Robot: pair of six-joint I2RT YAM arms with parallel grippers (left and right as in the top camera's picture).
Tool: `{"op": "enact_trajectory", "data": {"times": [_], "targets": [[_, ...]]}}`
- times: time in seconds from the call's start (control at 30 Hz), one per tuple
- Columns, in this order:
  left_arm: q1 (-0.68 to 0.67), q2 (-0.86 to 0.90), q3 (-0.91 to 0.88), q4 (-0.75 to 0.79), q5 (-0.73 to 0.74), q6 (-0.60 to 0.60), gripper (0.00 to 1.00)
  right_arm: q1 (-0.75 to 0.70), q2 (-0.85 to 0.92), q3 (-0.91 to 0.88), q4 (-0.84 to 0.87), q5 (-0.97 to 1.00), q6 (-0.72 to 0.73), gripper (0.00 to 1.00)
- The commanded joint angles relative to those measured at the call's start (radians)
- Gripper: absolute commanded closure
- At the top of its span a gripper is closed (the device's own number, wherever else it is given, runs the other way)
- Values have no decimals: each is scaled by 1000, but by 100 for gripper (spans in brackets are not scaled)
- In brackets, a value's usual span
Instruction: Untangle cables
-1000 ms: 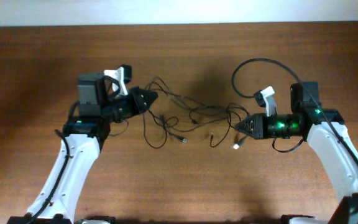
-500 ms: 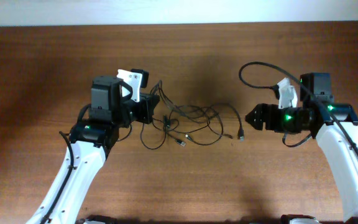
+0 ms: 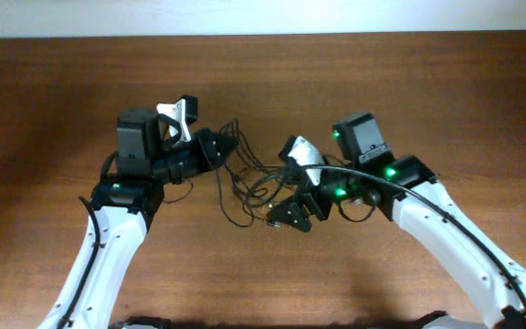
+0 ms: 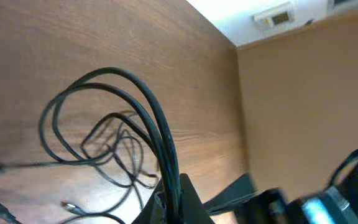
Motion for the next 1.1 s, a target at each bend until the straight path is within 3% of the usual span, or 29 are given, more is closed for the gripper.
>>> {"op": "enact_trajectory", "data": {"times": [0.0, 0.17, 0.23, 0.27, 0.3, 0.37, 0.4, 0.43, 0.5, 0.53, 0.57, 0.63, 0.67, 0.7, 0.73, 0.77, 0.8, 0.83, 0.87, 0.93, 1.0, 1.07], "targets": [[5, -13, 13, 5, 59, -185, 100, 47, 78, 11, 53, 23, -137, 1], [5, -13, 13, 5, 61, -242, 100, 53, 190, 11, 261, -98, -136, 4], [5, -13, 13, 6, 61, -242, 100, 63, 217, 11, 262, -225, -136, 21], [5, -13, 13, 5, 61, -242, 100, 91, 224, 11, 264, -176, -137, 31], [5, -13, 13, 5, 61, -242, 100, 110, 226, 11, 273, -111, -137, 49], [5, -13, 13, 5, 62, -283, 100, 137, 226, 11, 296, -77, -137, 62], [5, -13, 13, 5, 62, -288, 100, 140, 226, 11, 300, -56, -136, 91], [5, -13, 13, 2, 62, -287, 100, 134, 226, 11, 294, 13, -106, 96], [5, -13, 13, -10, 61, -286, 98, 113, 225, 11, 294, 28, -79, 96], [5, -13, 13, -15, 61, -286, 92, 96, 225, 11, 301, 53, -32, 96], [5, -13, 13, -19, 61, -286, 81, 73, 224, 12, 301, 97, 24, 96], [5, -13, 12, -39, 45, -272, 33, 5, 186, 13, 284, 144, 89, 96], [5, -13, 12, -53, 20, -230, 24, -16, 164, 13, 281, 143, 108, 96], [5, -13, 12, -77, -10, -194, 21, -34, 137, 13, 275, 144, 116, 96], [5, -13, 12, -141, -72, -143, 24, -47, 112, 13, 266, 163, 119, 96], [5, -13, 12, -178, -108, -113, 51, -53, 99, 13, 257, 187, 119, 96], [5, -13, 12, -215, -144, -66, 87, -65, 82, 13, 241, 259, 150, 96], [5, -13, 12, -248, -170, 14, 100, -78, 73, 14, 229, 343, 195, 96], [5, -13, 12, -275, -222, 136, 100, -123, 54, 20, 167, 526, 293, 96], [31, -22, 17, -185, -319, 190, 100, -224, 26, 23, 48, 683, 385, 96], [121, -55, 83, -77, -348, 239, 100, -352, 19, 23, -34, 723, 393, 96], [221, -79, 178, -72, -408, 253, 100, -487, 19, 23, -71, 727, 407, 96]]}}
